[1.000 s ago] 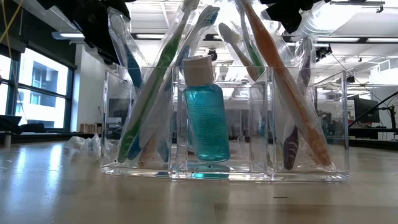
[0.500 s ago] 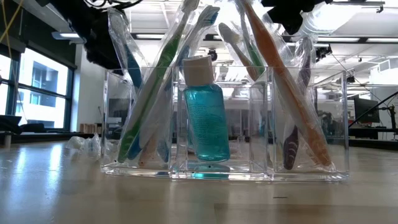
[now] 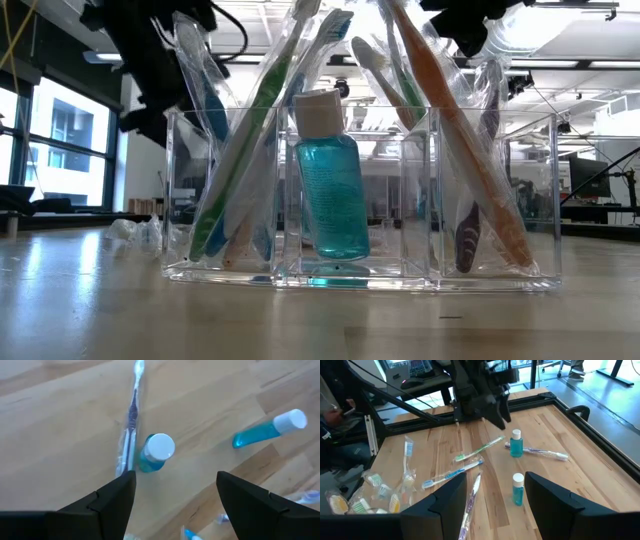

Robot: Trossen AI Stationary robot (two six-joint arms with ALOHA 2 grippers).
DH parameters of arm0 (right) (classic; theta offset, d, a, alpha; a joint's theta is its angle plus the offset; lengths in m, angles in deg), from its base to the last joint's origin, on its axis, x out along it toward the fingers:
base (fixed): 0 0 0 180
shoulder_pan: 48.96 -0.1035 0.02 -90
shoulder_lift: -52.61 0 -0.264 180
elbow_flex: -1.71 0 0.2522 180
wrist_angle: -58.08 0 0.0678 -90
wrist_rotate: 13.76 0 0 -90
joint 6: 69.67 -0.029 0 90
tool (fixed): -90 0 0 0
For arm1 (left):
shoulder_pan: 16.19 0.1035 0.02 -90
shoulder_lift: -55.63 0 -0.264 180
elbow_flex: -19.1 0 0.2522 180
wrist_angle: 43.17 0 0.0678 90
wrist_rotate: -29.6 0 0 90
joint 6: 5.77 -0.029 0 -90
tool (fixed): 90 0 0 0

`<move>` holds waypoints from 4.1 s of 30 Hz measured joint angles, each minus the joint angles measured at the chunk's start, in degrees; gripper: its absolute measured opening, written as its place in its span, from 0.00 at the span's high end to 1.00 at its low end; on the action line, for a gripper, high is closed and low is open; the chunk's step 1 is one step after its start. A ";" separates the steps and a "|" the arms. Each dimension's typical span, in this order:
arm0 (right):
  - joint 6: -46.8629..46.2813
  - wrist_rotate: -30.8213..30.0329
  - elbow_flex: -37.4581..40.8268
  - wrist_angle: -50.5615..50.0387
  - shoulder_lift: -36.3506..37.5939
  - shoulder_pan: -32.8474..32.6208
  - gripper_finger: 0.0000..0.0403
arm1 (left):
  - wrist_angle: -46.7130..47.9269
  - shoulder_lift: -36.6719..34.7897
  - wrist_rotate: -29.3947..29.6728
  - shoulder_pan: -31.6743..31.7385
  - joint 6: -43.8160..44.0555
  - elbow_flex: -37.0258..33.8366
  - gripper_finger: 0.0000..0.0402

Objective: Pick & Place toothbrushing station
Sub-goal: Put the mouthwash into the transparent organizer

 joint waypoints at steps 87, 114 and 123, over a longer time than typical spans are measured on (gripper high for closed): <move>0.23 0.24 0.02 -6.43 0.02 0.00 0.52 | 4.34 10.92 6.96 -1.63 -1.14 9.08 0.76; -2.55 7.39 0.02 -8.07 0.02 -0.02 0.52 | 10.91 15.31 21.37 -37.21 -7.34 40.09 0.76; -2.46 8.66 0.02 -8.09 0.02 -0.02 0.52 | 10.91 20.08 21.54 -47.78 -7.13 46.47 0.76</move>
